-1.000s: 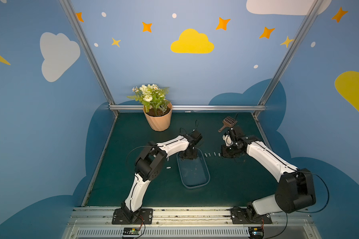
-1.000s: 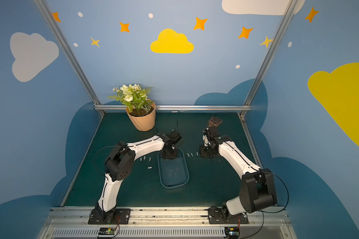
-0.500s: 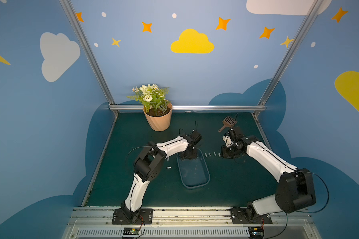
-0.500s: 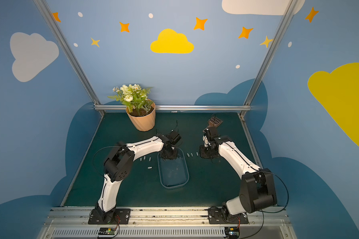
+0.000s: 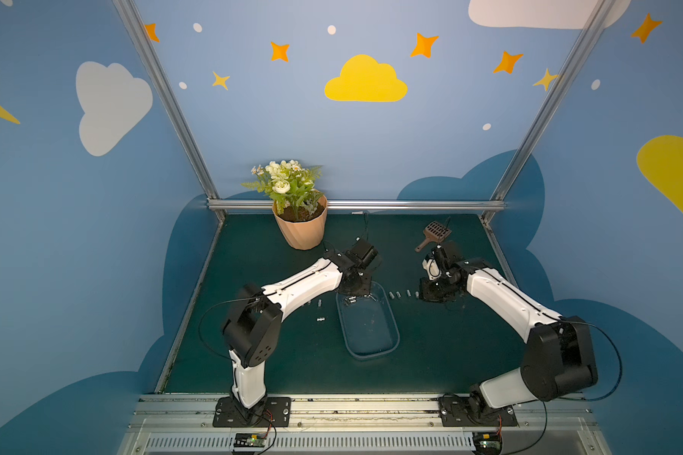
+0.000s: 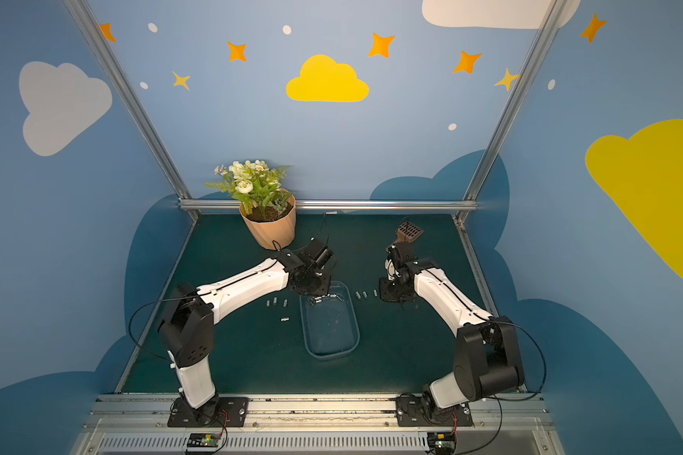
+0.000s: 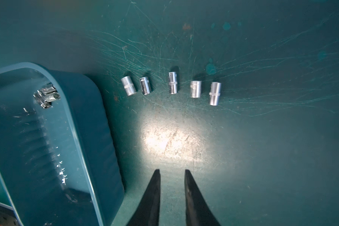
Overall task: Take out the socket from the storage box
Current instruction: Pick up the socket head from the storage box, then place the socket head at the center of the board.
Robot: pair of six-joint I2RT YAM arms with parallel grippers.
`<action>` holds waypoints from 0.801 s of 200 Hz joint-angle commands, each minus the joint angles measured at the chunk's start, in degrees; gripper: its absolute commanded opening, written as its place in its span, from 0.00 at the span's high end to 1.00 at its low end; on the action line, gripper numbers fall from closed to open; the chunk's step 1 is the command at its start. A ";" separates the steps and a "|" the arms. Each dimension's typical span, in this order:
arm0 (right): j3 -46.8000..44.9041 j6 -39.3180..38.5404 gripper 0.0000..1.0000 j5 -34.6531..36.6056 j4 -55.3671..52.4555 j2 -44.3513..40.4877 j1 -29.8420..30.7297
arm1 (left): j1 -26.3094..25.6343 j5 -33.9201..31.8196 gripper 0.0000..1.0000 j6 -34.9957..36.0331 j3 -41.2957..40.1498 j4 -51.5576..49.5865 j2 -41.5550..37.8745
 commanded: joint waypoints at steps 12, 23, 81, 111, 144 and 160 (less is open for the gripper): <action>1.08 -0.38 0.77 -0.86 0.86 1.12 0.82 | 2.34 -2.77 0.89 -1.46 -4.20 -2.90 -5.70; 1.19 -0.22 0.76 -0.93 1.08 1.41 0.99 | 3.59 -2.85 0.89 -1.85 -6.87 -2.91 -7.90; 1.50 0.14 0.77 -0.95 1.49 2.61 1.83 | 10.30 -2.74 0.87 -3.19 -20.27 -2.24 -15.85; 1.58 0.16 0.77 -0.70 1.30 2.73 1.97 | 12.47 -1.24 0.87 -3.41 -24.31 -0.70 -16.32; 1.67 0.24 0.77 -0.47 1.15 2.82 2.14 | 13.00 -0.16 0.88 -4.06 -27.01 1.31 -12.90; 1.69 0.27 0.77 -0.18 0.83 2.75 2.19 | 13.08 0.12 0.88 -4.09 -27.74 2.33 -11.41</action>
